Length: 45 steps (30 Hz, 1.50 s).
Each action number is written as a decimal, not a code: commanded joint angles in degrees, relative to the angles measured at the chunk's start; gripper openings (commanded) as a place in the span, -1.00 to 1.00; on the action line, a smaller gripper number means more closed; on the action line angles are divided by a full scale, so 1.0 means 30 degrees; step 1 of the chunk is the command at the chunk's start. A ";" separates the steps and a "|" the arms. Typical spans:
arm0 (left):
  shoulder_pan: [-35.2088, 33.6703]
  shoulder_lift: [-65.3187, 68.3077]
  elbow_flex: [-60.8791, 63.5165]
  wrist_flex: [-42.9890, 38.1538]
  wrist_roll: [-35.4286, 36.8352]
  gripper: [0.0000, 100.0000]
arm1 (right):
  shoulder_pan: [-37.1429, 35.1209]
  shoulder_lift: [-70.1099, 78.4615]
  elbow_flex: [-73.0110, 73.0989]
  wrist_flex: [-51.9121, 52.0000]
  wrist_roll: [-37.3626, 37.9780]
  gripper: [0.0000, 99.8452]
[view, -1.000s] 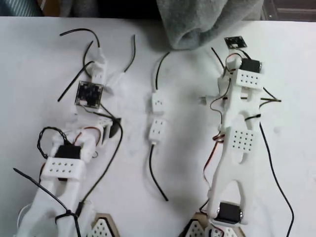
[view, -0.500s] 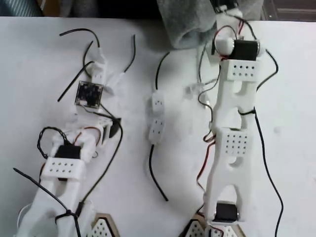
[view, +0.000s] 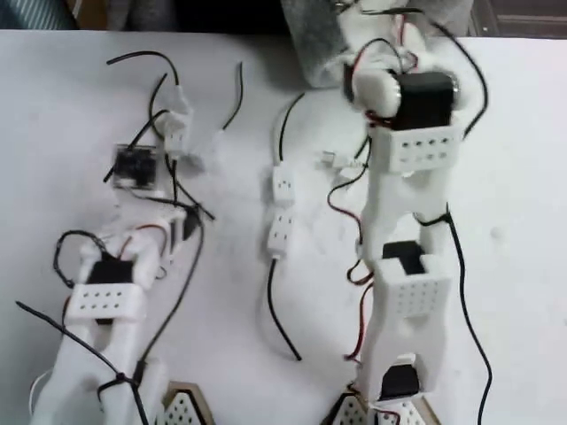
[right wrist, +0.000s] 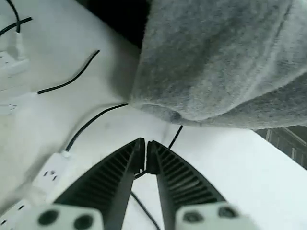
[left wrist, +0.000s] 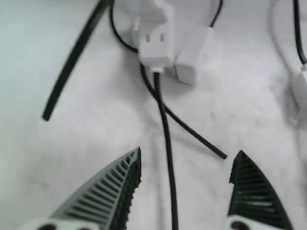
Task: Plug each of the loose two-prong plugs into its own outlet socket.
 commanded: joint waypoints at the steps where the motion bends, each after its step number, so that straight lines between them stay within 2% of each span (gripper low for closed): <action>1: -0.2740 -0.0571 -0.1377 0.0352 0.1260 -0.41 | -0.2125 -0.1919 0.3194 0.0132 -0.1084 -0.96; 5: -0.6637 -0.0601 -0.2374 0.1670 0.2139 -0.41 | -0.5084 -0.2886 0.6447 -0.0044 -0.3429 -0.96; 12: -1.4432 -0.0571 -0.5011 0.6330 0.2256 -0.41 | -1.0505 -0.2095 0.7092 -0.0132 -0.7473 -0.96; 16: -1.8564 -0.0454 -0.5040 0.6740 0.2168 -0.41 | -1.3231 0.0103 0.7092 -0.0103 -0.8293 -0.96; 19: -2.0615 -0.0454 -0.5011 0.6711 0.2139 -0.41 | -1.3993 0.1714 0.7062 -0.0044 -0.8176 -0.96; 23: -2.0440 -0.0454 -0.5011 0.6711 0.0498 -0.41 | -1.1121 0.2037 0.6476 -0.0073 -0.7121 -0.95; 29: -1.8476 -0.0542 -0.3810 0.6799 0.0234 -0.41 | -0.2300 0.0513 0.5978 -0.0073 -0.6037 -0.57; 33: -1.6513 -0.0542 -0.2637 0.6886 0.0264 -0.41 | 0.2183 0.0513 0.6300 -0.0161 -0.6007 -0.55; 35: -1.5546 -0.0542 -0.2051 0.6886 0.0293 -0.41 | 0.3267 0.1216 0.6711 -0.0337 -0.5802 -0.55; 39: -1.4667 -0.0542 -0.1436 0.6886 0.0293 -0.41 | 0.3941 0.3795 0.7267 -0.1363 -0.3722 -0.55; 42: -1.4608 -0.0542 -0.1172 0.6740 0.0293 -0.41 | 0.4029 0.6051 0.6769 -0.2476 -0.4835 -0.55; 45: -1.4579 -0.0542 -0.1143 0.6740 0.0293 -0.41 | 0.3795 0.7956 0.5861 -0.3795 -0.7209 -0.55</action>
